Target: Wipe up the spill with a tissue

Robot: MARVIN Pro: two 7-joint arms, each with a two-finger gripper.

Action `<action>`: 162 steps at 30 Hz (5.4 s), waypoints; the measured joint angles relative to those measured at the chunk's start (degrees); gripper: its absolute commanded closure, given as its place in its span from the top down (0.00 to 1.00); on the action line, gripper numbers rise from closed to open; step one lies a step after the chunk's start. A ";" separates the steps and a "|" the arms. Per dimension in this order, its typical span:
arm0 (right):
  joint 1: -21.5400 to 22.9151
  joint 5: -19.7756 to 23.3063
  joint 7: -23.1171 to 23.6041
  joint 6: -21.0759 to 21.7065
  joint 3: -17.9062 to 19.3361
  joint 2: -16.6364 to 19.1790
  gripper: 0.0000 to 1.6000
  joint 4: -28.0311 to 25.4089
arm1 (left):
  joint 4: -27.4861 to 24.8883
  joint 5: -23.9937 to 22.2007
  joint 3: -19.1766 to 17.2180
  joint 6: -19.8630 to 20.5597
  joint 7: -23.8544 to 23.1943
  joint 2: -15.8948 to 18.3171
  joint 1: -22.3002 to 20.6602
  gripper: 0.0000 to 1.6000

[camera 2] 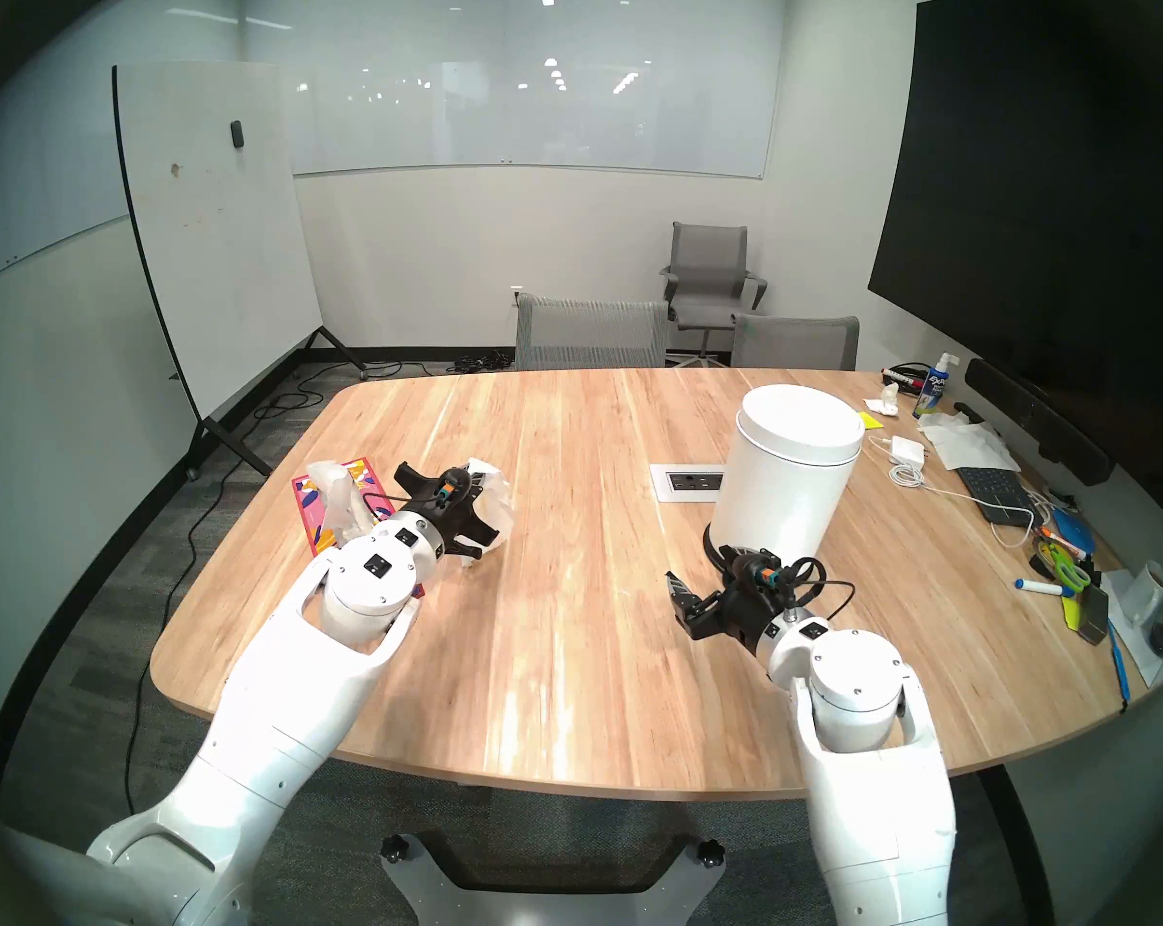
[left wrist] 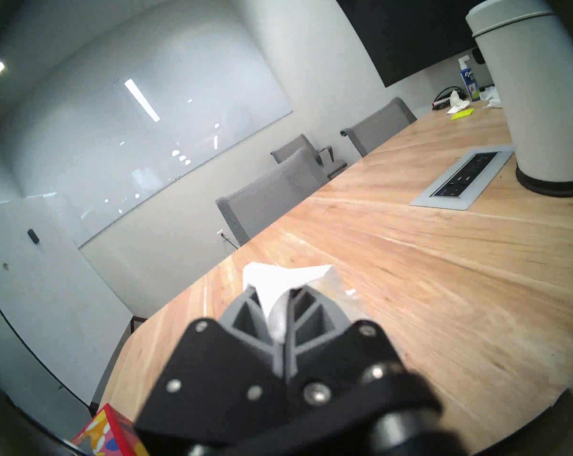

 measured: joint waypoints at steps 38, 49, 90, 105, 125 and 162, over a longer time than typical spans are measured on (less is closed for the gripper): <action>-0.01 -0.02 0.00 0.01 0.00 0.00 1.00 0.02 | -15.75 -9.09 -7.66 -27.72 -3.81 14.40 20.33 0.00; -0.01 -0.01 0.00 0.01 0.00 0.00 1.00 0.02 | -19.39 -9.93 -8.21 -32.93 -3.31 14.53 21.83 0.00; 3.88 -0.02 2.51 6.43 0.49 1.70 1.00 -2.78 | -16.20 -5.79 -9.18 -47.07 1.08 14.33 24.42 0.00; 3.72 2.03 4.09 11.81 5.89 2.62 0.00 -4.97 | -18.52 -3.54 -8.88 -47.75 1.21 14.11 25.21 0.00; 2.40 5.48 9.77 25.35 8.31 2.40 0.00 -7.61 | -17.71 -3.19 -7.18 -46.33 1.88 13.05 26.32 0.00; 9.02 2.65 10.06 22.81 8.88 6.06 0.00 7.24 | -16.50 -3.73 -5.47 -45.38 1.97 12.48 24.28 0.00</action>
